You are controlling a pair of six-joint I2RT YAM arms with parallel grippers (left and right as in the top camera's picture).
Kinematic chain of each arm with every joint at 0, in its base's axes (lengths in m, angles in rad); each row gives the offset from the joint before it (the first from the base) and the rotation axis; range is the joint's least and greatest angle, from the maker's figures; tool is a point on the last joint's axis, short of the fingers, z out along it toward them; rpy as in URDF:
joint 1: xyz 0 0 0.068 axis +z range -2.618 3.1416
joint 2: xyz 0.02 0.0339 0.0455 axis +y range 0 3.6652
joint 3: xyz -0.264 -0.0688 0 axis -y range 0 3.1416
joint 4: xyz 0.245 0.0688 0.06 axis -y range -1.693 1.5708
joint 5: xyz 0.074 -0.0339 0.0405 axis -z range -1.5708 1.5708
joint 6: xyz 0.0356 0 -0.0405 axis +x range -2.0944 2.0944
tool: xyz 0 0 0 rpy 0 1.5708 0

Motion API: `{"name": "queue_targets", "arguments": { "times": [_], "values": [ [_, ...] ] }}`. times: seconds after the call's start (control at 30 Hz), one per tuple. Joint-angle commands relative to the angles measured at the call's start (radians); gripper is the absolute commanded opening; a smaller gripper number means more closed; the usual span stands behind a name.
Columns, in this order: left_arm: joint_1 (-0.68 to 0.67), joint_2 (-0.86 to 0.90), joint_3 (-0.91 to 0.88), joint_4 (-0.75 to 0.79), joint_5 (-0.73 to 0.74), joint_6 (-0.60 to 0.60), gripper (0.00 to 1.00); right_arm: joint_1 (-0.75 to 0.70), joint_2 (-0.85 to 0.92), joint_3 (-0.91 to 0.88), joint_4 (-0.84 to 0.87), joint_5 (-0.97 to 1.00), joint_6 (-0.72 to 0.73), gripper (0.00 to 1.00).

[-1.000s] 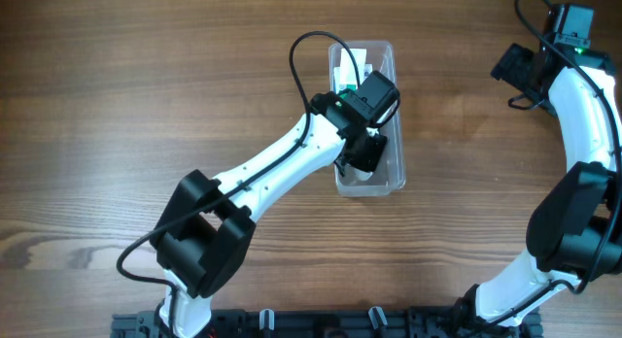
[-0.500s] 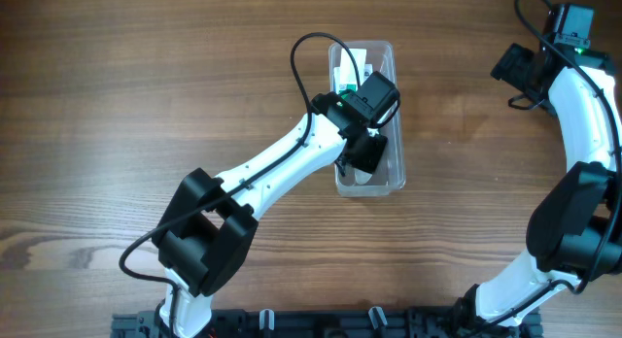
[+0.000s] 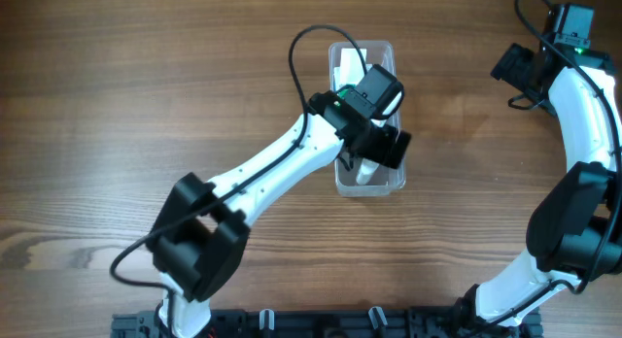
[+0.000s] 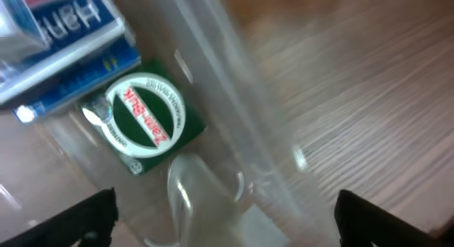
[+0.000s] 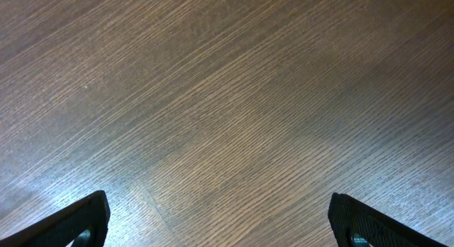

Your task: Pack container

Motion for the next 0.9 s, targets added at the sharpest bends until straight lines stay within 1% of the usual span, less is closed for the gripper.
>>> {"name": "queue_targets", "arguments": {
  "times": [0.0,0.07,0.13,0.2,0.27,0.3,0.37,0.43,0.5,0.6,0.77,0.87],
  "values": [
    [-0.001,-0.141,0.025,0.022,0.000,0.007,1.00,-0.004,0.002,-0.004,0.002,-0.002,0.013,1.00],
    [-0.001,-0.193,0.025,0.020,-0.061,0.007,1.00,-0.004,0.002,-0.004,0.002,-0.002,0.013,1.00],
    [-0.001,-0.274,0.025,0.002,-0.161,0.007,1.00,-0.004,0.002,-0.004,0.002,-0.002,0.014,1.00],
    [-0.001,-0.358,0.025,-0.054,-0.244,0.006,1.00,-0.004,0.002,-0.004,0.002,-0.002,0.013,1.00],
    [0.006,-0.440,0.025,-0.158,-0.327,0.000,1.00,-0.004,0.002,-0.004,0.002,-0.002,0.013,1.00],
    [0.023,-0.489,0.025,-0.235,-0.338,-0.001,1.00,-0.004,0.002,-0.004,0.002,-0.002,0.013,1.00],
    [0.057,-0.545,0.025,-0.338,-0.337,-0.018,1.00,-0.004,0.002,-0.003,0.002,-0.002,0.013,1.00],
    [0.115,-0.599,0.025,-0.446,-0.336,-0.086,1.00,-0.004,0.002,-0.004,0.002,-0.002,0.013,1.00],
    [0.164,-0.627,0.025,-0.506,-0.336,-0.128,1.00,-0.004,0.002,-0.004,0.002,-0.002,0.013,1.00],
    [0.195,-0.637,0.025,-0.519,-0.336,-0.128,1.00,-0.004,0.002,-0.004,0.002,-0.002,0.013,1.00],
    [0.196,-0.636,0.025,-0.520,-0.336,-0.128,1.00,-0.004,0.002,-0.004,0.002,-0.002,0.013,1.00],
    [0.196,-0.635,0.023,-0.570,-0.336,-0.125,1.00,-0.004,0.002,-0.004,0.002,-0.002,0.013,1.00]
  ]
}}
